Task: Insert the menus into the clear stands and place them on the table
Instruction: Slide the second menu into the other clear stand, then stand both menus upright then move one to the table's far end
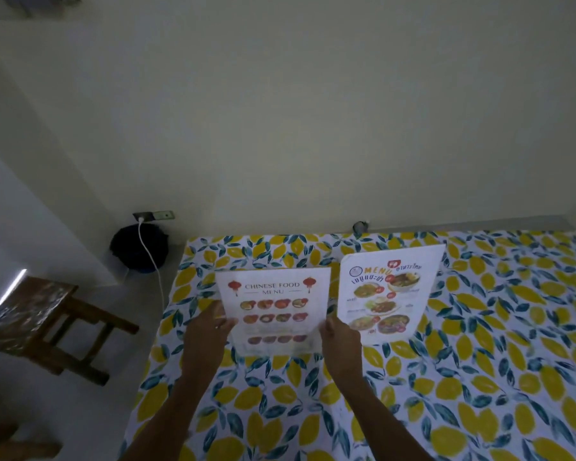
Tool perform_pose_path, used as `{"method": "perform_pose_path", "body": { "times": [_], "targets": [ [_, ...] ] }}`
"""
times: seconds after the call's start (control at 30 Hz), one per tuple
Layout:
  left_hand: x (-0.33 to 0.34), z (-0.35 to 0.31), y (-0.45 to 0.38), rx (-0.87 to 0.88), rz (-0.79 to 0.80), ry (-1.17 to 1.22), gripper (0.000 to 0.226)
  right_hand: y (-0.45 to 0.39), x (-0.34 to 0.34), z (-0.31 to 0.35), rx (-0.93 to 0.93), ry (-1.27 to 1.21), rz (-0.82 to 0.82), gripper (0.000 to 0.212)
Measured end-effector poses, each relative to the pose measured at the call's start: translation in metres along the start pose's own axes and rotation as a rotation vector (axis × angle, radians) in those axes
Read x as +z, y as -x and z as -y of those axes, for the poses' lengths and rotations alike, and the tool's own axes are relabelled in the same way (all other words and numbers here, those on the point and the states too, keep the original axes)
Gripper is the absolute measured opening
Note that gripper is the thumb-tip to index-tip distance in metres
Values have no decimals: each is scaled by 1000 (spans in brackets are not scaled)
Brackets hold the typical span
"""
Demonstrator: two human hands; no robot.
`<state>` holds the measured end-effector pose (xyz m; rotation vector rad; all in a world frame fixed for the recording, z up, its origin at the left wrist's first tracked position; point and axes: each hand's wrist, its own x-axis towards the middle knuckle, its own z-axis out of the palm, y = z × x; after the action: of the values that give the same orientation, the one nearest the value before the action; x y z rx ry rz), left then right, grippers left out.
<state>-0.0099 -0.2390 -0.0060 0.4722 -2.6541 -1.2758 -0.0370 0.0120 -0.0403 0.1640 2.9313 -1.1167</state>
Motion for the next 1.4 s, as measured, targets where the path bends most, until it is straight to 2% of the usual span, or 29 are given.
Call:
{"method": "perform_pose_path", "body": {
  "times": [0.13,0.33,0.67,1.17,1.4],
  "targets": [
    [2,2,-5,35,-17,-64,29,-8,6,-3,33,34,31,24],
    [3,6,-5,73,-25,-65,29,-13,3,3,24,6,12,31],
    [2,2,-8,45,-34,-30,28,-15,3,4,14,58,4,22],
    [8,5,1,45,-26,-86,30,-8,-2,3,-3,56,29,24],
    [13,3,10,-54,16,-115,49,5,-30,-10,-109,97,111,23]
  ]
}}
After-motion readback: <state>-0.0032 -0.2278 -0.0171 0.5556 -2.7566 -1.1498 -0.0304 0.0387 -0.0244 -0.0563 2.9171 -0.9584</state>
